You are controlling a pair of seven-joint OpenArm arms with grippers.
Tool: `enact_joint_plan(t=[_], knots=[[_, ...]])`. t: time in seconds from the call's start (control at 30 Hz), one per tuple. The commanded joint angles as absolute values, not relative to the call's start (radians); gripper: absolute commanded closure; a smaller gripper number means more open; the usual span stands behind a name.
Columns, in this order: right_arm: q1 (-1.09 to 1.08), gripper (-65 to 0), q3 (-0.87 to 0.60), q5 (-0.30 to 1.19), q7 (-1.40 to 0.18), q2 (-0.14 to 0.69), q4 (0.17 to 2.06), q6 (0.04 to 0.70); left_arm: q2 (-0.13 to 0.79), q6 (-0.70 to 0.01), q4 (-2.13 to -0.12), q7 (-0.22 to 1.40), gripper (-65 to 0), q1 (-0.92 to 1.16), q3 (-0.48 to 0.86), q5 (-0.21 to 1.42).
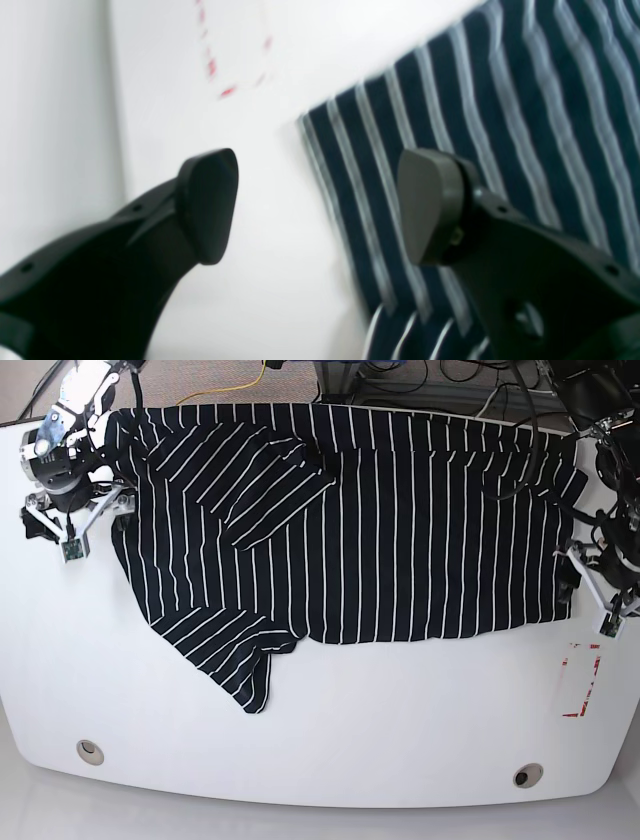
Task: Layout the t-shirt on the table in an organized manner, then fold the t-shirt properly
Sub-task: 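Release the shirt and lower both grippers onto the shirt's hem edge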
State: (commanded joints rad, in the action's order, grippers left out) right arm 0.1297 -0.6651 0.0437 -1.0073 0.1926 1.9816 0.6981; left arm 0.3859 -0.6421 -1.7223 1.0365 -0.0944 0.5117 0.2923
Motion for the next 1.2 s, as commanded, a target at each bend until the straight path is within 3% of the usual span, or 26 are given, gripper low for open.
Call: enact_joint_plan(t=[0.27, 0.57, 0.73, 1.2], knots=[[-0.03, -64.8, -0.608, 0.025, -1.009, 0.193, 1.863, 0.698, 0.39, -0.639, -1.534, 0.946, -46.5, -0.171, 0.512, 0.292], [-0.255, -64.8, -0.559, 0.025, -0.966, 0.232, 1.549, 0.698, 0.39, -0.634, -1.339, 0.857, -46.5, -0.249, 0.509, 0.292], [-0.349, -64.8, -0.529, 0.024, -0.897, 0.248, 1.359, 0.698, 0.387, -0.599, -1.314, 0.857, -46.5, -0.268, 0.507, 0.294], [-0.49, -64.8, -0.519, 0.024, -0.665, 0.278, 0.931, 0.698, 0.386, -0.598, -1.31, 0.8, -46.5, -0.268, 0.504, 0.294]])
